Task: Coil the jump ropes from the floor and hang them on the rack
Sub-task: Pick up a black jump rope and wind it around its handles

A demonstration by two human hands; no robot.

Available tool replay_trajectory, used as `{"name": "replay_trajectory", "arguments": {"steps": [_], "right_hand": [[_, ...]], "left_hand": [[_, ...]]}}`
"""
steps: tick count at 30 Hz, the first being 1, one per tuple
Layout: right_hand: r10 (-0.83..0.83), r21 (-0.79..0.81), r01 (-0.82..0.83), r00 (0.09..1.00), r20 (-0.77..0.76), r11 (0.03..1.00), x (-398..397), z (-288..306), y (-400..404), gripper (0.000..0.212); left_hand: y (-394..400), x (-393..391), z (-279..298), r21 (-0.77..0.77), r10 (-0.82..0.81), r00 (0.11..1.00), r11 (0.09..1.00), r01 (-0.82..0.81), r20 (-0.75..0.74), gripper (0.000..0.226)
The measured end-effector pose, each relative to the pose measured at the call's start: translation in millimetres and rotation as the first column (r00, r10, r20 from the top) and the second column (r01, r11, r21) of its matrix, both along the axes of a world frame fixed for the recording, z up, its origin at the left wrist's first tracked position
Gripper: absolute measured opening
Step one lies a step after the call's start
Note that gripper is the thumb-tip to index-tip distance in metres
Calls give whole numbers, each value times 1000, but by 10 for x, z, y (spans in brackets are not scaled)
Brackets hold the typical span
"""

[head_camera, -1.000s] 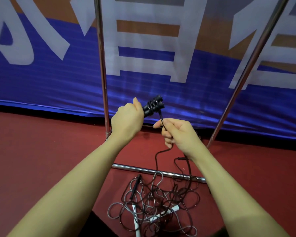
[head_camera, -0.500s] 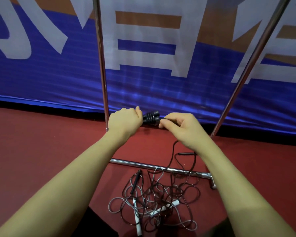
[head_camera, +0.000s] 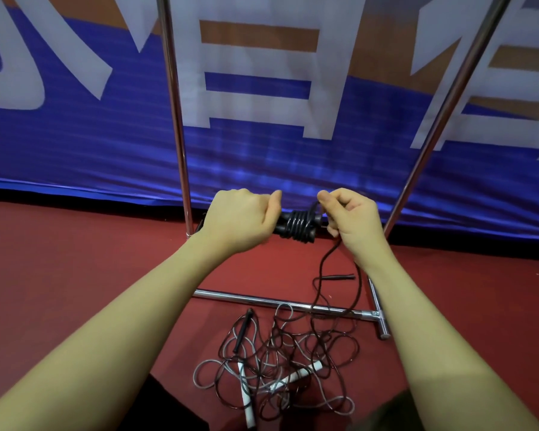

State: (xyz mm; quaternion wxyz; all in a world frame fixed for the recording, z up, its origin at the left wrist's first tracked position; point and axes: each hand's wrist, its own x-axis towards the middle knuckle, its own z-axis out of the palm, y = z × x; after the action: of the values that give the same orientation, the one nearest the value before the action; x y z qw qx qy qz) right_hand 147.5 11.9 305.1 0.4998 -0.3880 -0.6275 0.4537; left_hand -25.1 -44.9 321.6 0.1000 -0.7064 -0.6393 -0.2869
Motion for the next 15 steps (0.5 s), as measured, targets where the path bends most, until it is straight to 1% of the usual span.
{"name": "replay_trajectory", "arguments": {"steps": [2, 4, 6, 8, 9, 11, 13, 15], "right_hand": [[16, -12, -18, 996, -86, 1000, -45, -2, -14, 36], [41, -12, -42, 992, -123, 999, -109, -5, -42, 37], [75, -14, -77, 990, -120, 997, -171, -24, -73, 34], [116, -48, -123, 985, -126, 991, -223, -56, -105, 35], [141, -72, -151, 982, -129, 986, -245, -71, -122, 36], [202, -114, -216, 972, -120, 970, -285, -87, -172, 35], [266, -128, -274, 961, -73, 953, -323, -108, -232, 33], [309, -108, -308, 951, -5, 945, -350, -107, -286, 32]], "left_hand": [[-6, 68, 36, -28, 34, 990, 999, -31, 140, 51], [8, 115, 77, -62, 94, 954, 995, -80, 286, 56], [19, 150, 119, -94, 137, 892, 990, -107, 430, 53], [39, 165, 131, -138, 178, 822, 983, -122, 541, 50], [63, 162, 124, -165, 206, 792, 977, -134, 574, 49], [123, 151, 100, -236, 286, 776, 955, -181, 562, 43], [189, 116, 65, -301, 360, 767, 926, -226, 532, 37], [222, 80, 45, -330, 402, 751, 909, -256, 524, 32]]}}
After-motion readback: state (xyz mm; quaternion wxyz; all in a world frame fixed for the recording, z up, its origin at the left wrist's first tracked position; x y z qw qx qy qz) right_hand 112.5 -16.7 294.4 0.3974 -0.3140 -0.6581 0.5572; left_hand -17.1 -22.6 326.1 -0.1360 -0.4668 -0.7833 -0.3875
